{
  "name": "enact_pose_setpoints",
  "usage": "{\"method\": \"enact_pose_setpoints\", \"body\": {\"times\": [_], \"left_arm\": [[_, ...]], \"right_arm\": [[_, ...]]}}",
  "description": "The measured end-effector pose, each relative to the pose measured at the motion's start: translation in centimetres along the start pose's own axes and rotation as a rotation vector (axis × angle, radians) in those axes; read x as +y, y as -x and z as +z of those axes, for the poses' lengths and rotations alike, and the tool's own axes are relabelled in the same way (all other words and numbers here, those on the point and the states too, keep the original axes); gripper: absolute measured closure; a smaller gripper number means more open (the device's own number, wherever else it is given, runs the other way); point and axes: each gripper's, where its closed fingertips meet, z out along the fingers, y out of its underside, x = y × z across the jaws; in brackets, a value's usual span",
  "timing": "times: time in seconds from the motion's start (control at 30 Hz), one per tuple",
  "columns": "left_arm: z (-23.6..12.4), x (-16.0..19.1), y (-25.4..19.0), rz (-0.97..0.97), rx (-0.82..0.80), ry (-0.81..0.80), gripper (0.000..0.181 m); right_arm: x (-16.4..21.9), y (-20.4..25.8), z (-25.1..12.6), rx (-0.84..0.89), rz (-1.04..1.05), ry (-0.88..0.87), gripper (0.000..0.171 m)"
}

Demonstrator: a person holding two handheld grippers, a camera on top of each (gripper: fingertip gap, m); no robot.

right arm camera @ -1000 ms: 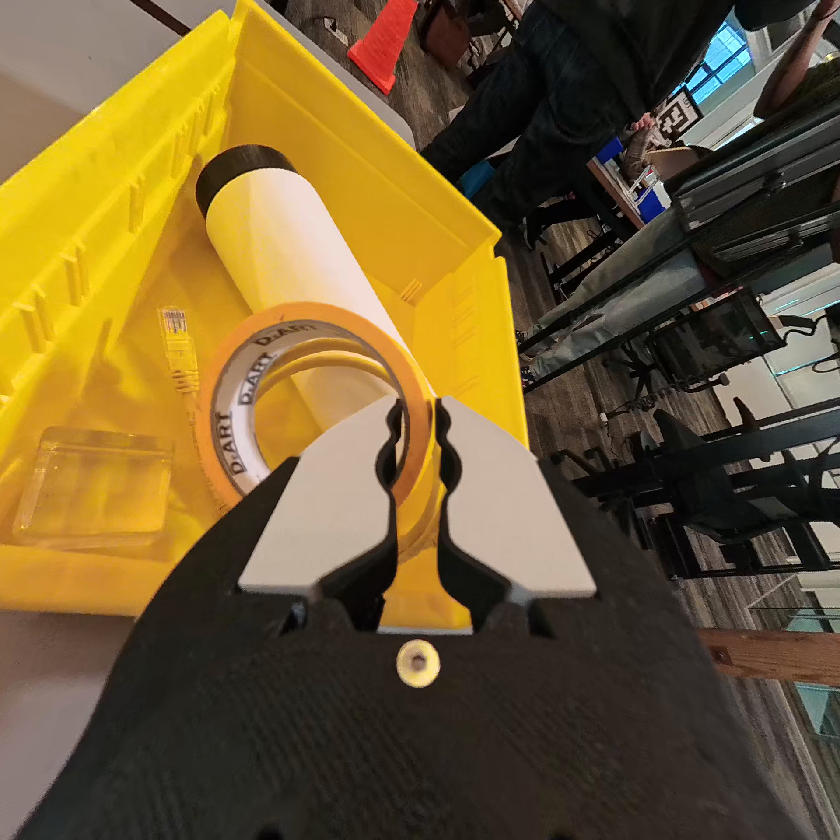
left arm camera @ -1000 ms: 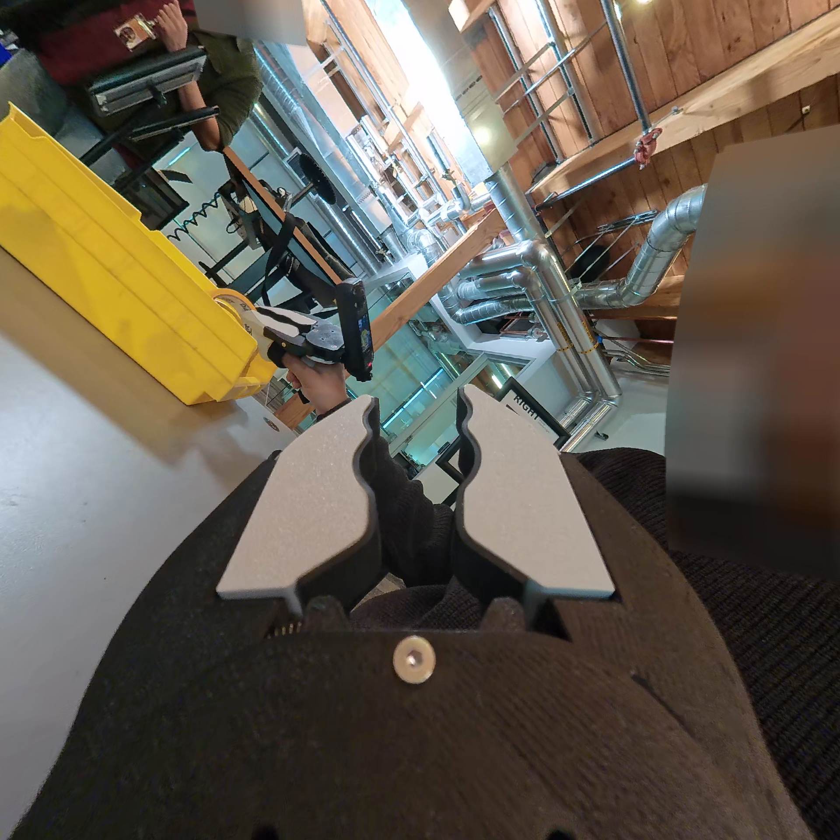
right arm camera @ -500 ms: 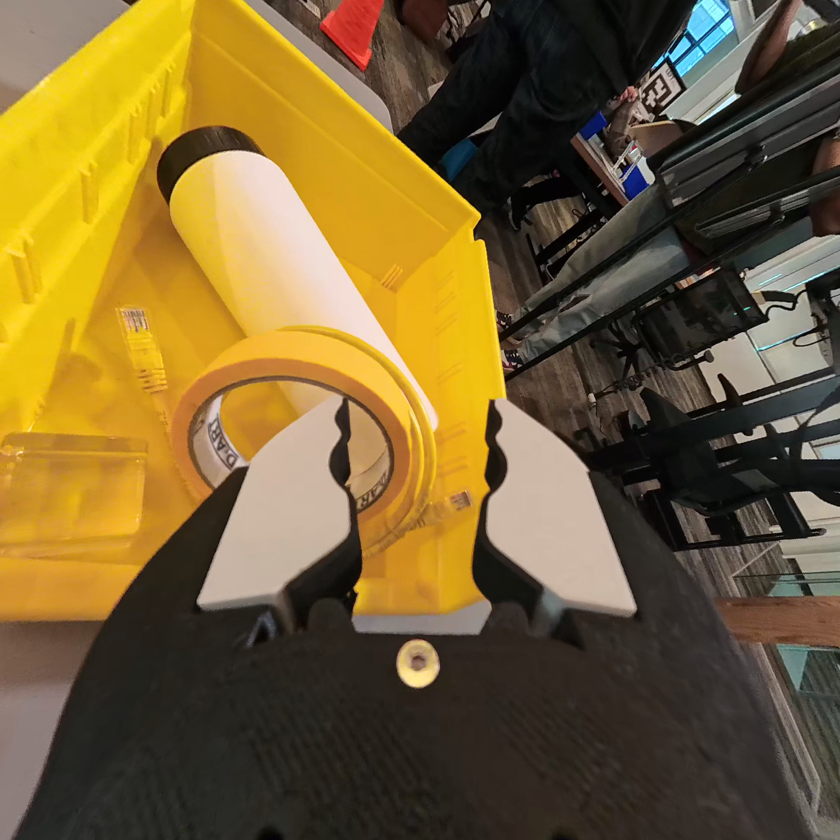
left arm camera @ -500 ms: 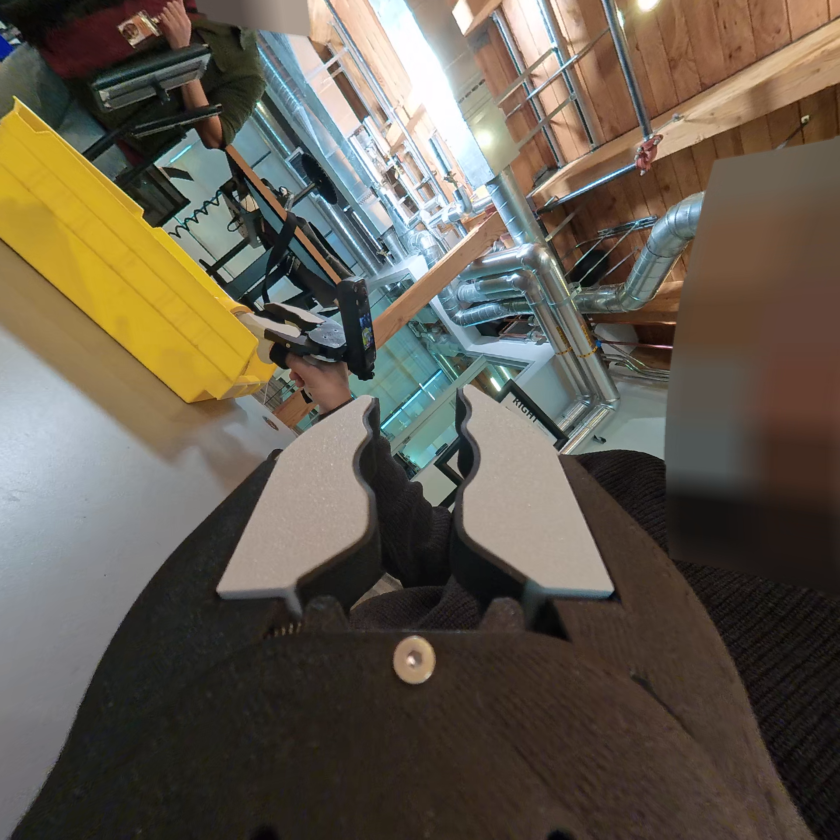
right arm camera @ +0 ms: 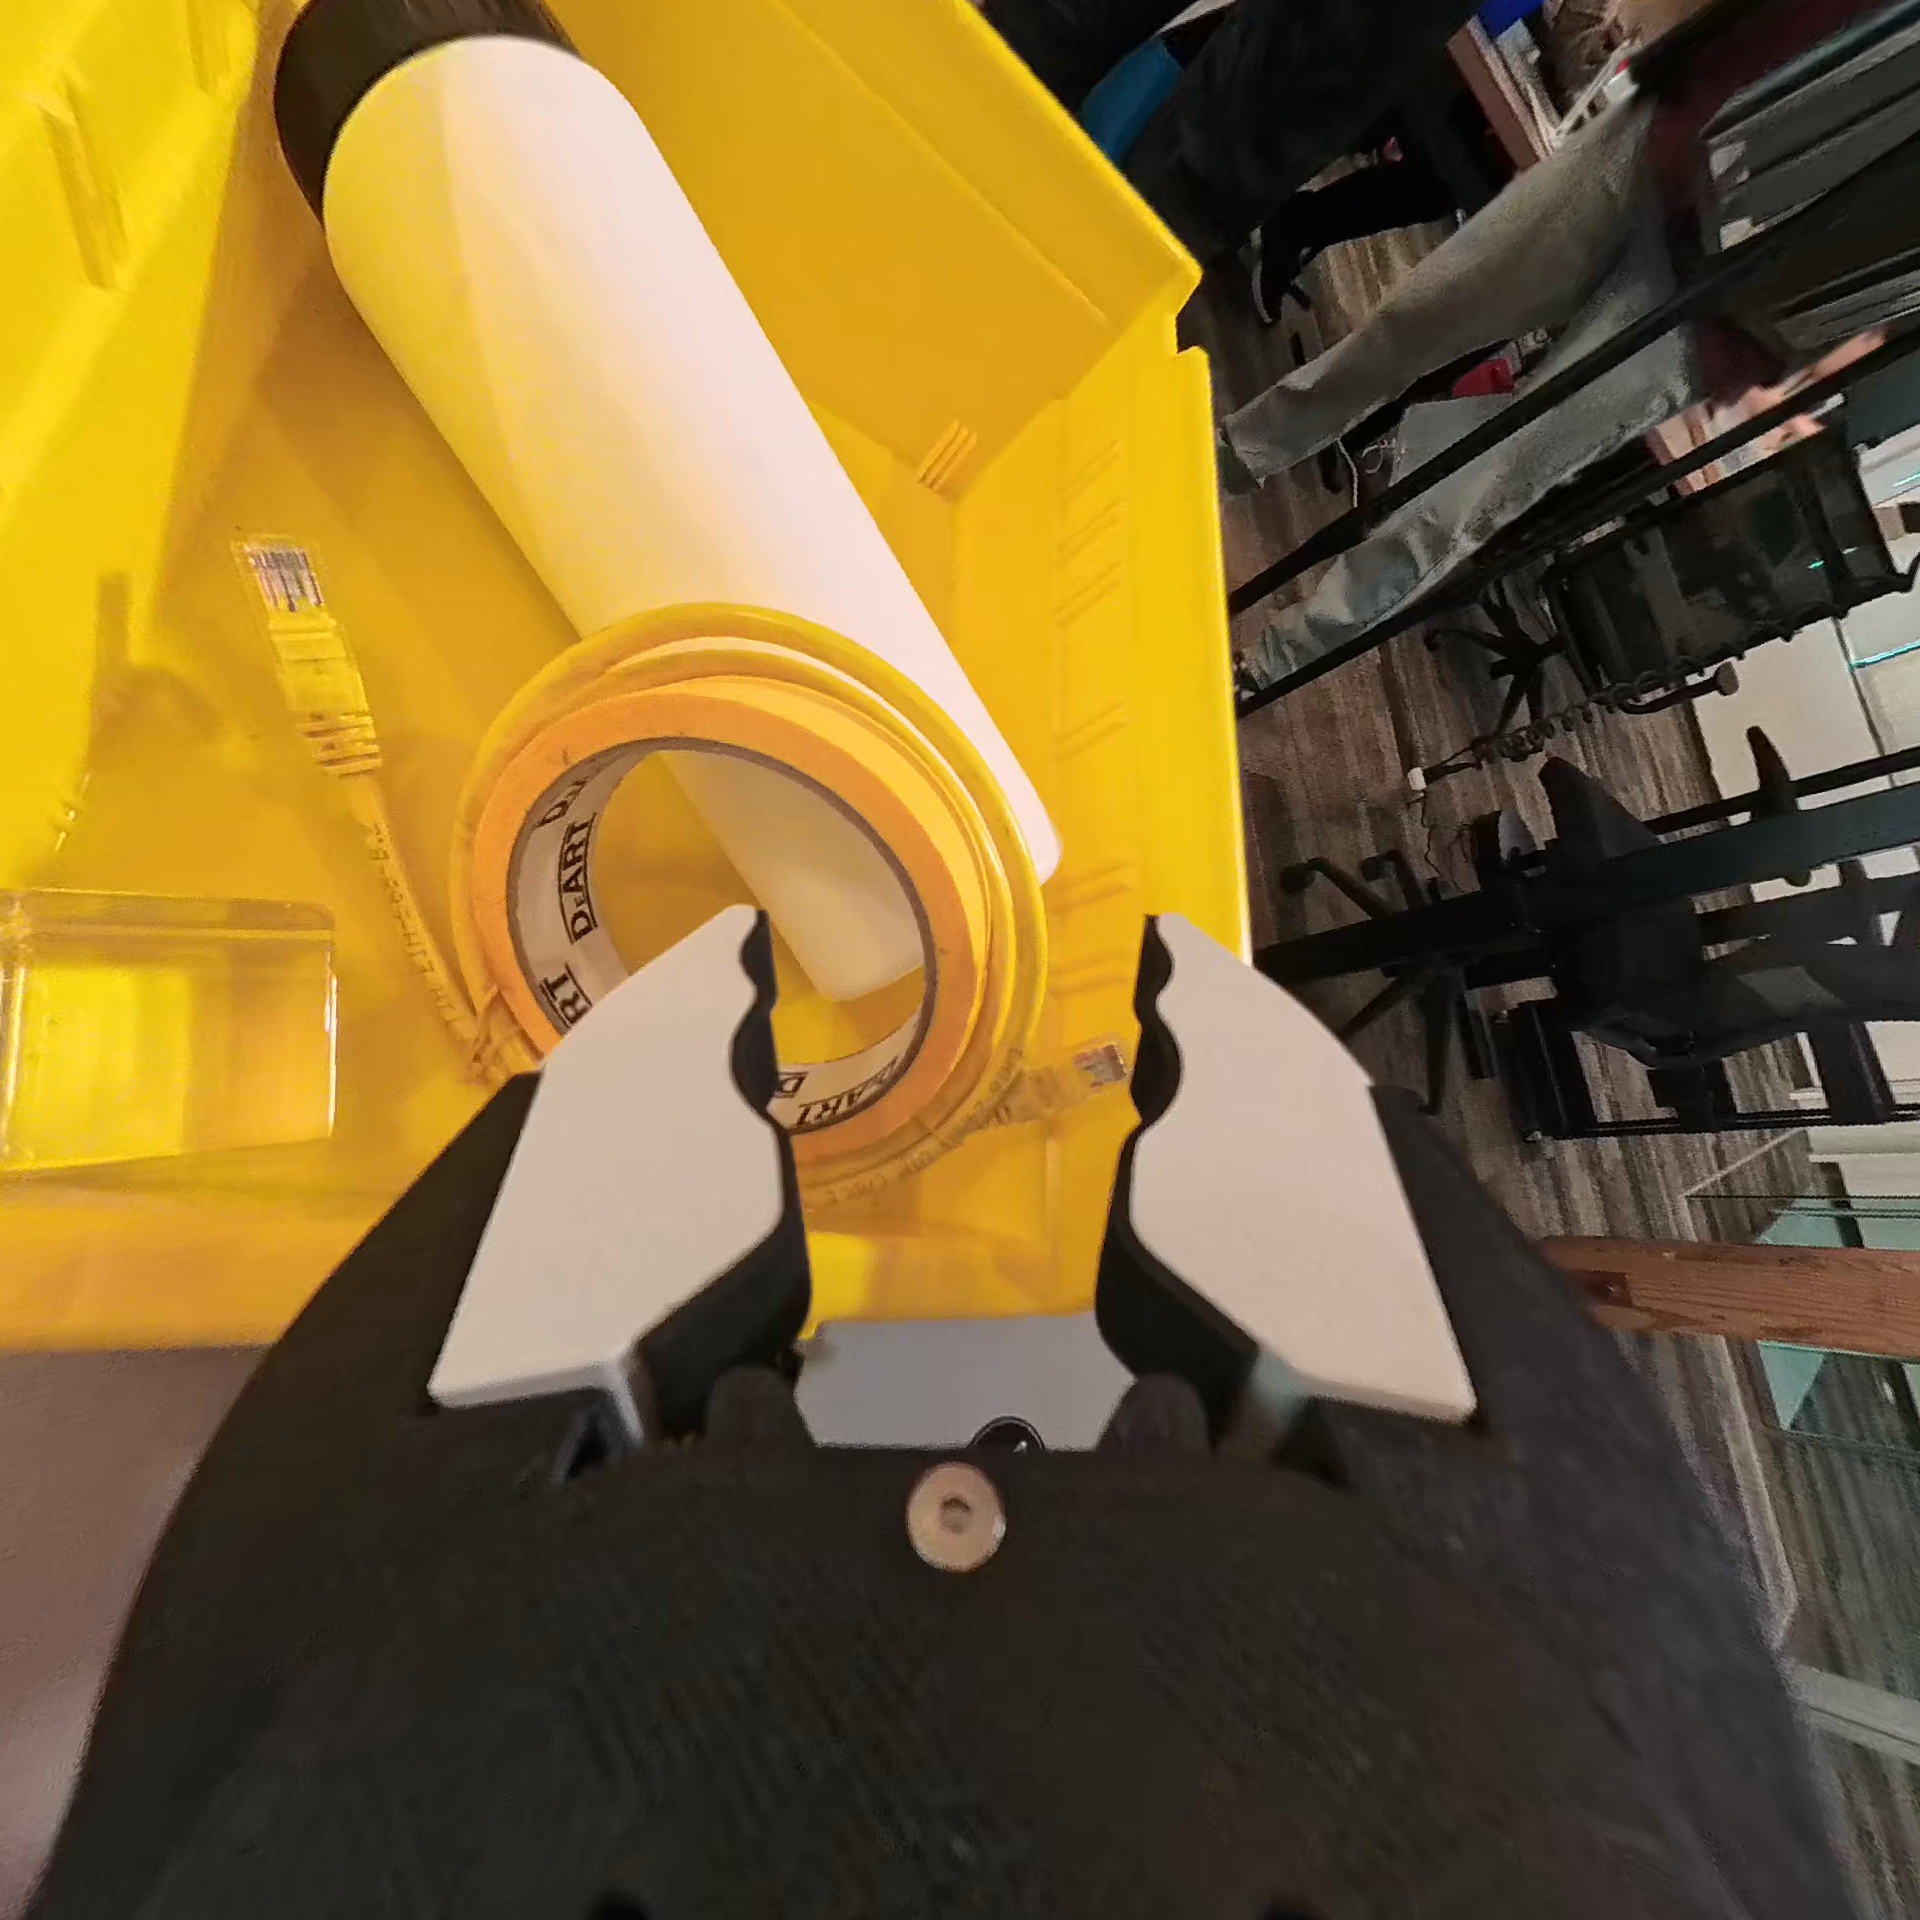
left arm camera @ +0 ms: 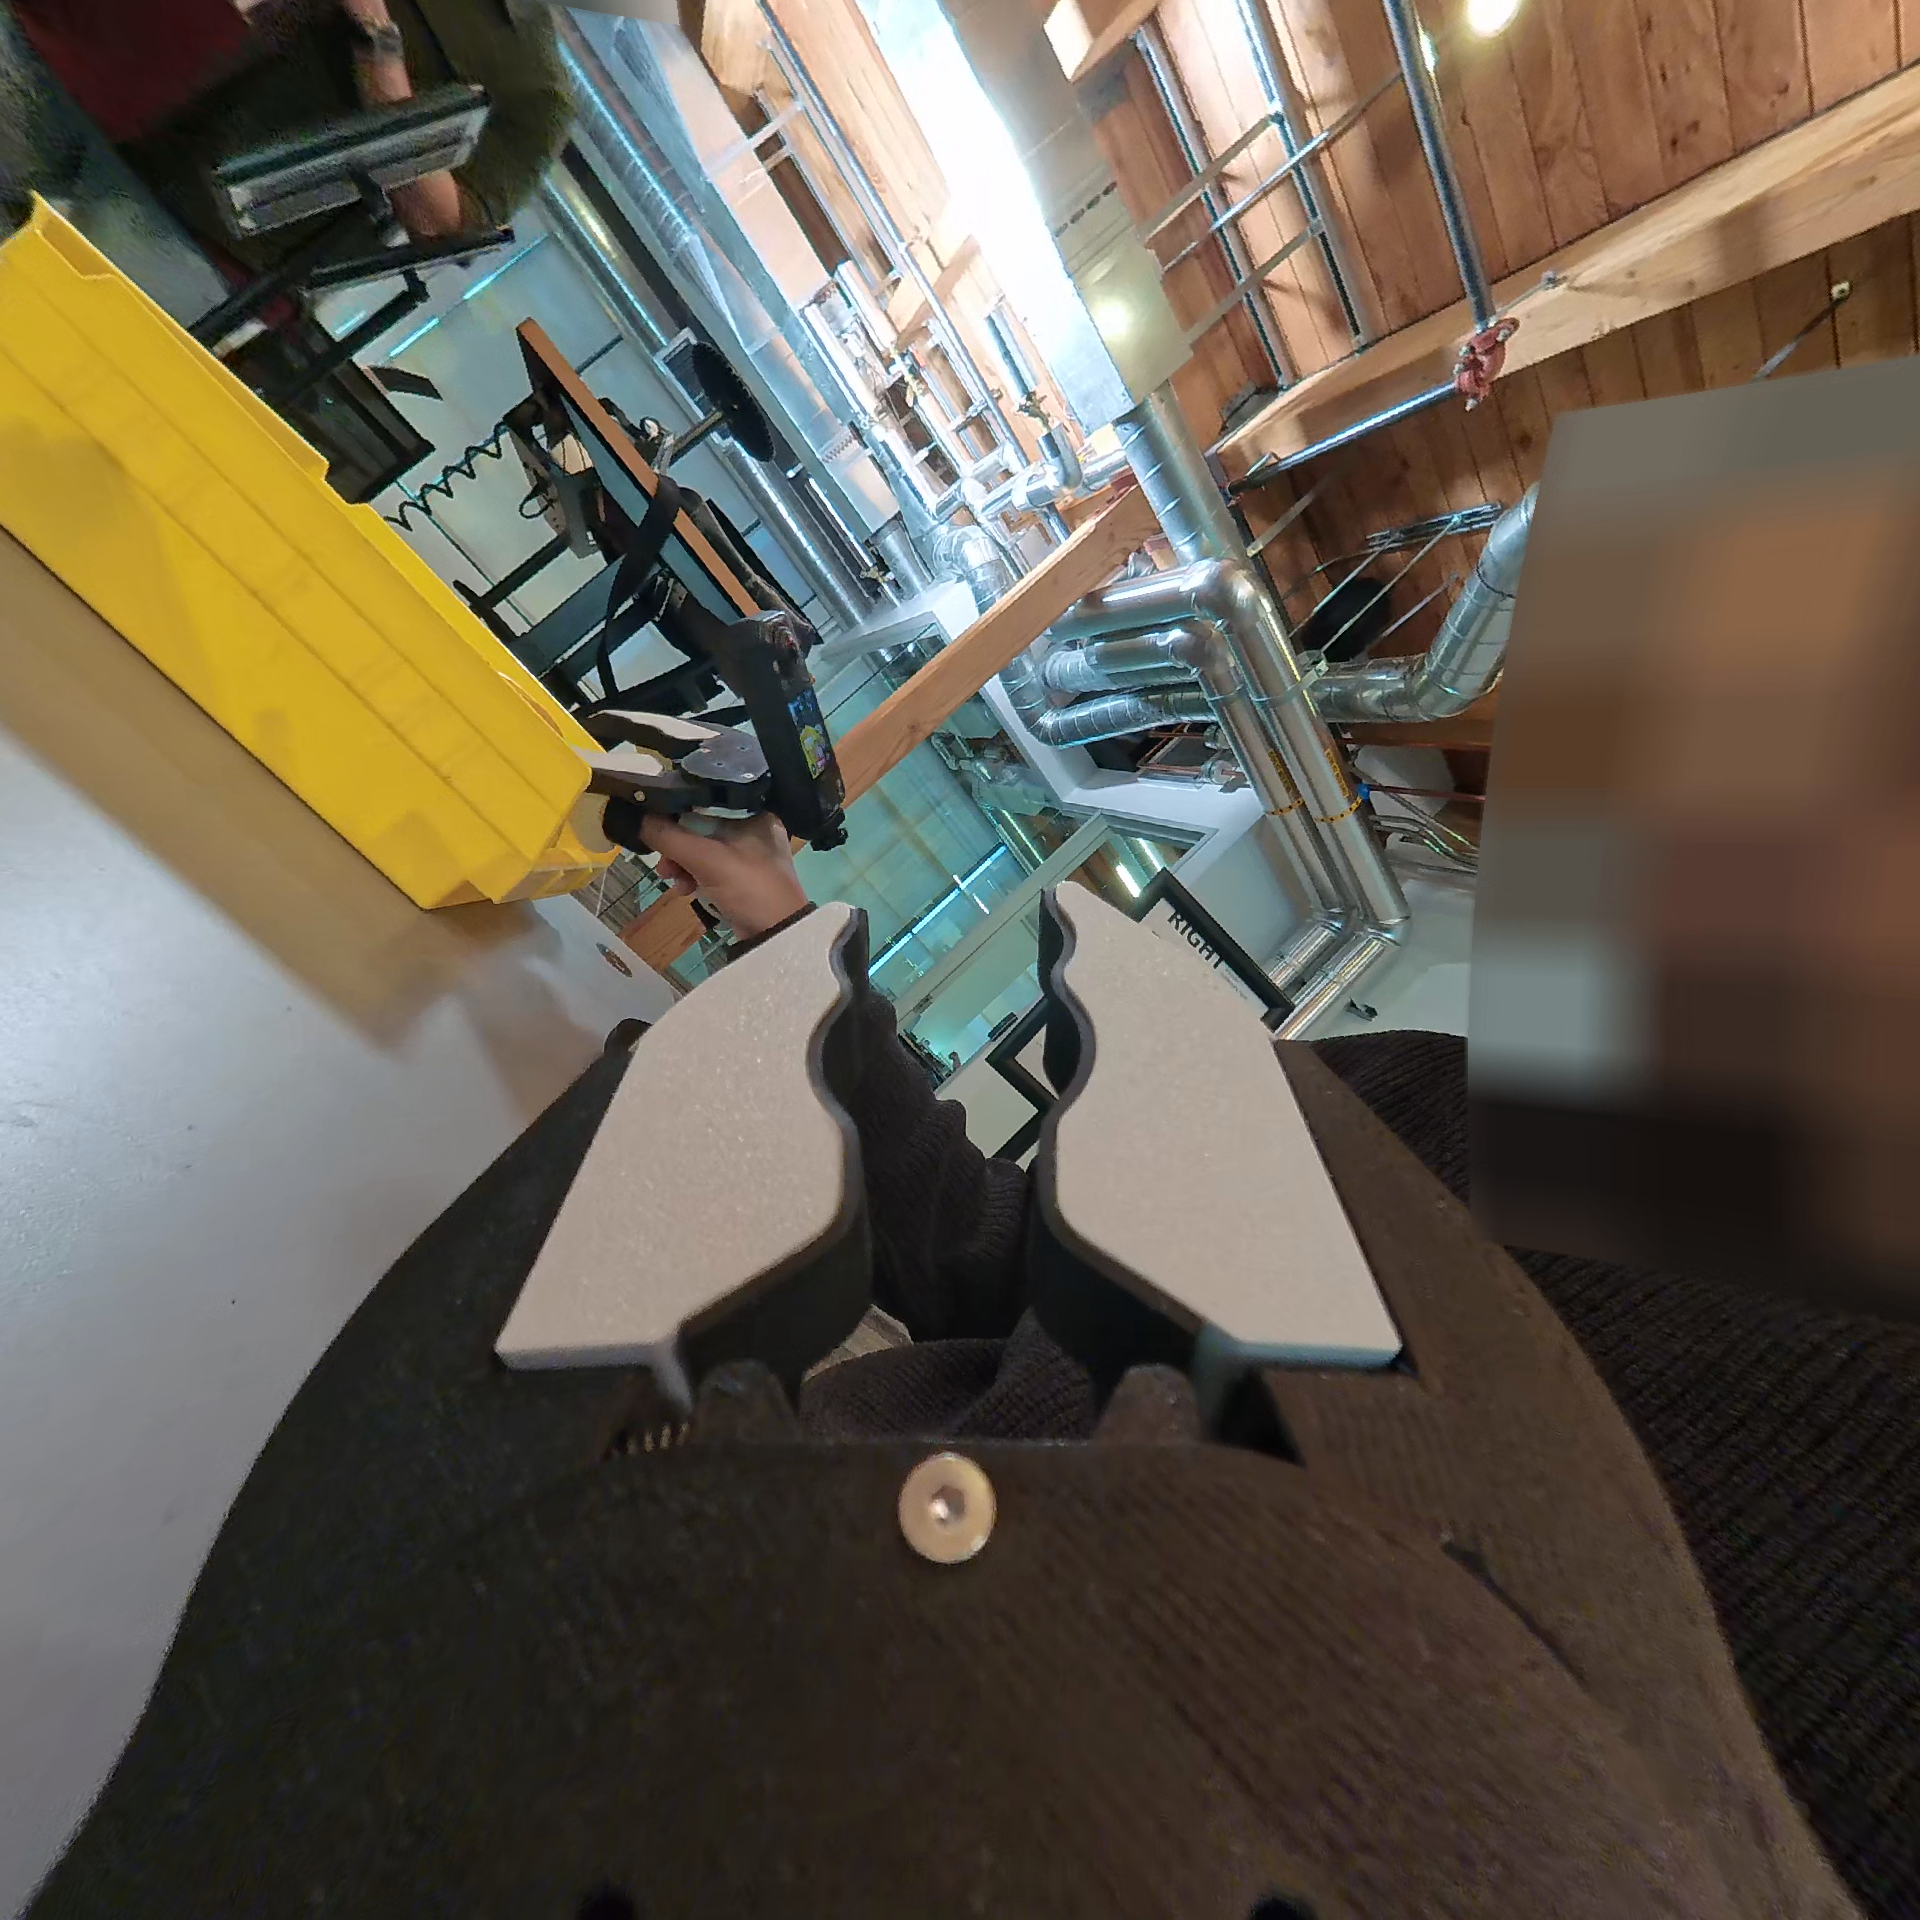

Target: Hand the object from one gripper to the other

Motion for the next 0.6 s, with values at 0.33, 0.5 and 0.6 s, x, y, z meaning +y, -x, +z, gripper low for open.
{"method": "enact_pose_setpoints", "body": {"times": [0.33, 0.5, 0.6], "left_arm": [[0.1, 0.2, 0.2, -0.022, 0.001, 0.013, 0.150], [0.0, 0.1, 0.3, -0.023, -0.004, 0.006, 0.150], [0.1, 0.1, 0.5, -0.023, -0.010, 0.006, 0.150]], "right_arm": [[-5.3, -2.8, -4.7, 0.111, 0.070, -0.368, 0.127], [-7.7, -0.4, -6.6, 0.034, 0.065, -0.497, 0.131], [-10.3, 3.4, -9.3, -0.136, 0.099, -0.636, 0.134]]}}
